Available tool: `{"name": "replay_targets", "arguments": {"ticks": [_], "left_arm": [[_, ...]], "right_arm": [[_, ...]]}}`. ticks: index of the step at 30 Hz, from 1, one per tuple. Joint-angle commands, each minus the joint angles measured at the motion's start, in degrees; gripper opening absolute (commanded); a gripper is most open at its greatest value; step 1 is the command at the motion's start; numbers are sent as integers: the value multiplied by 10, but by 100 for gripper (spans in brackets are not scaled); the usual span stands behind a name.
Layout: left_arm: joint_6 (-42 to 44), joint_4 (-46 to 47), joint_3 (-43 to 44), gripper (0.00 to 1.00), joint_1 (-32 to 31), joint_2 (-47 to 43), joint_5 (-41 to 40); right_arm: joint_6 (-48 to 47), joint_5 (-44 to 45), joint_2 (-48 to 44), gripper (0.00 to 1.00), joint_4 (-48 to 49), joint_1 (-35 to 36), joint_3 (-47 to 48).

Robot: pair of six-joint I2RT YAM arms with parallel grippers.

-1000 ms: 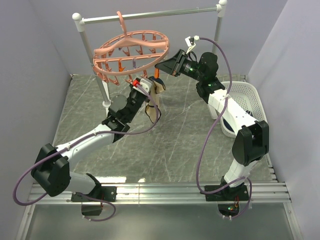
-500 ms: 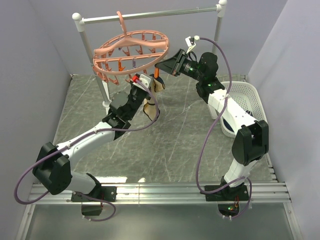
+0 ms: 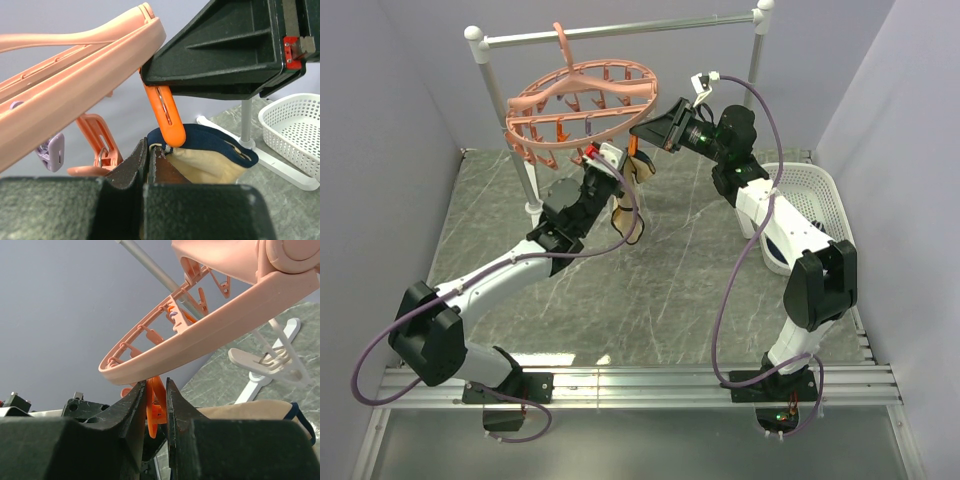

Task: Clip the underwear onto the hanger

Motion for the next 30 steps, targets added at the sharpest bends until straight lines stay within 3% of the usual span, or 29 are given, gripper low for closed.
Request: {"name": "replay_targets", "arguments": {"ticks": [1,10,15,17,30], "left_arm": [[-22,7,35,0,1,-1,-6],[-37,-2,55,0,6,1,-2],[-35,-3,48,0,6,-4,7],[-35,-4,48,0,6,-6,11],[-36,-11,50,0,6,-5,16]], "right_arm": [[-2,11,4,0,24,4,-1],[-19,10,-1,0,27,3,-4],[-19,6,-1,17,33,3,-2],[-21,6,-1,29,33,3,-2],[-23,3,-2,61,28,3,4]]}}
